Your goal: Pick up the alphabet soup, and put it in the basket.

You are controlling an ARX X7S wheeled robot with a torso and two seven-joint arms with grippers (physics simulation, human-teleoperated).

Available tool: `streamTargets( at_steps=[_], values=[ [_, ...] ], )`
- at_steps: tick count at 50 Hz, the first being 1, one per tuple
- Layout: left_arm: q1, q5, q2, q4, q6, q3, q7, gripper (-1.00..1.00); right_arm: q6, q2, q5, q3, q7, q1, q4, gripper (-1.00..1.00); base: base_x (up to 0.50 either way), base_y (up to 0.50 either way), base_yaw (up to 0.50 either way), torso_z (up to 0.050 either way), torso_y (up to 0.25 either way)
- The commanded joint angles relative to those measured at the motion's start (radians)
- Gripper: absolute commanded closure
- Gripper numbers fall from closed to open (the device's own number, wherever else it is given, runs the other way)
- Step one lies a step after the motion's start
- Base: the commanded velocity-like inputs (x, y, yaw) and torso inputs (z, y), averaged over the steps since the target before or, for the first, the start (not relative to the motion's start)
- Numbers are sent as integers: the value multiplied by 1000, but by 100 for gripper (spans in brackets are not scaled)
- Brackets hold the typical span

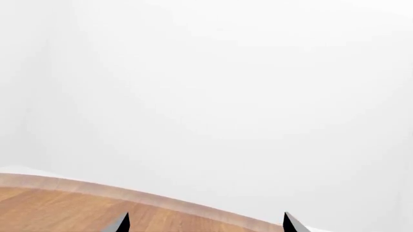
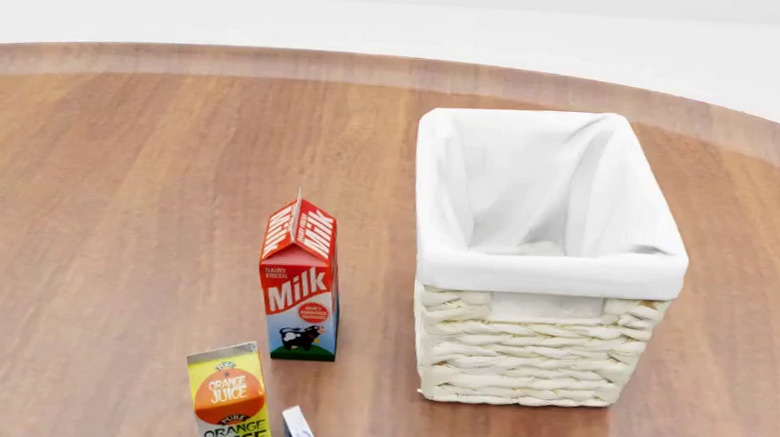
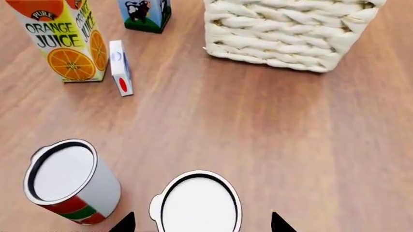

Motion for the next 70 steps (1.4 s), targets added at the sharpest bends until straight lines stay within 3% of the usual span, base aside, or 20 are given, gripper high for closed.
streamTargets(
  at_steps=[1,70],
  values=[
    [1,-2,-4,1,2,1,-5,-100,9,-18,-10,-20,-21,26,38,-100,0,0,0,0,0],
    [17,-31,-31,1,26,-14,-32,-100,34,-88,-33,-88,-112,117,228,-100,0,0,0,0,0]
  ],
)
